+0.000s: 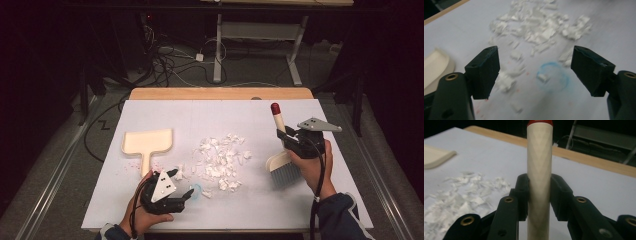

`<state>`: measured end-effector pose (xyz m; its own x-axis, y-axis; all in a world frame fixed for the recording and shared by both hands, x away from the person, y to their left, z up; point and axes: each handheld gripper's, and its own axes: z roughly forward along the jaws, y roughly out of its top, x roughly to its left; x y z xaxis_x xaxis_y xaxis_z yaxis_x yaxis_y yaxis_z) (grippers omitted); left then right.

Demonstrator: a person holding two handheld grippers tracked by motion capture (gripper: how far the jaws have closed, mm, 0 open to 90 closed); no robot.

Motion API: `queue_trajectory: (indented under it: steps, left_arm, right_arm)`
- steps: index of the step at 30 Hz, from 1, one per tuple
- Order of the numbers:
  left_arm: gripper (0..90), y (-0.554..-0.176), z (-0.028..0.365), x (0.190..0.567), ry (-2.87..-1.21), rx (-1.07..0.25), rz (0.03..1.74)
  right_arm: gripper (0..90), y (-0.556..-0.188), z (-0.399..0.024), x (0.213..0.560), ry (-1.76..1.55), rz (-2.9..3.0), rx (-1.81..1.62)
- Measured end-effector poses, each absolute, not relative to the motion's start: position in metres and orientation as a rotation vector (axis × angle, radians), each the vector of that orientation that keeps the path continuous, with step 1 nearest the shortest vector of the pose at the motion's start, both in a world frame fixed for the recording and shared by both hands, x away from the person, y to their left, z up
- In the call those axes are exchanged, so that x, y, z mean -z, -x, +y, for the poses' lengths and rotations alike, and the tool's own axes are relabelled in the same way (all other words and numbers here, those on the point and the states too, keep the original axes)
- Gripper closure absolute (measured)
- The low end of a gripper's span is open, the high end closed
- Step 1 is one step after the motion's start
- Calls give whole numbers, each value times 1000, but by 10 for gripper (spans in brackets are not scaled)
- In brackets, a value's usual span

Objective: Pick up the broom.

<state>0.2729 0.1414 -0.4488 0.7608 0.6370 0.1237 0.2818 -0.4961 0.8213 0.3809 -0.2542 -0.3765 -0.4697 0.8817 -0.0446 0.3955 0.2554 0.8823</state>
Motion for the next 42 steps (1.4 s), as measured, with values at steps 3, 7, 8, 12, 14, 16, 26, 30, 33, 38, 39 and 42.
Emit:
queue_trajectory:
  steps: [3, 7, 8, 12, 14, 16, 26, 30, 33, 38, 39, 42]
  left_arm:
    - [209, -274, 131, 445, -2083, -488, 667]
    - [204, -277, 101, 433, -2032, -400, 604]
    - [203, -277, 95, 430, -2018, -379, 592]
    - [196, -280, 69, 423, -1985, -315, 552]
    - [196, -282, 56, 421, -1981, -303, 535]
    - [196, -284, 45, 420, -1971, -284, 533]
    - [390, -292, 21, 432, -1927, -200, 603]
    - [455, -297, 27, 438, -1915, -169, 605]
    - [510, -298, 31, 438, -1910, -177, 587]
    - [539, -299, 35, 435, -1916, -161, 558]
    - [554, -299, 35, 435, -1916, -161, 558]
    - [613, -301, 39, 434, -1928, -172, 576]
  right_arm:
    - [713, -371, -247, 363, -1108, 1973, -1180]
    - [713, -357, -234, 351, -1050, 1961, -1227]
    - [713, -355, -230, 349, -1034, 1976, -1230]
    - [712, -344, -215, 345, -986, 1986, -1274]
    - [712, -339, -208, 345, -963, 1995, -1284]
    - [712, -334, -201, 346, -939, 1998, -1291]
    - [712, -314, -171, 357, -875, 2048, -1329]
    - [711, -308, -164, 361, -871, 2033, -1366]
    - [711, -304, -162, 360, -849, 2039, -1370]
    - [710, -298, -156, 363, -829, 2047, -1392]
    - [710, -296, -155, 362, -813, 2051, -1379]
    - [709, -293, -155, 360, -794, 2041, -1381]
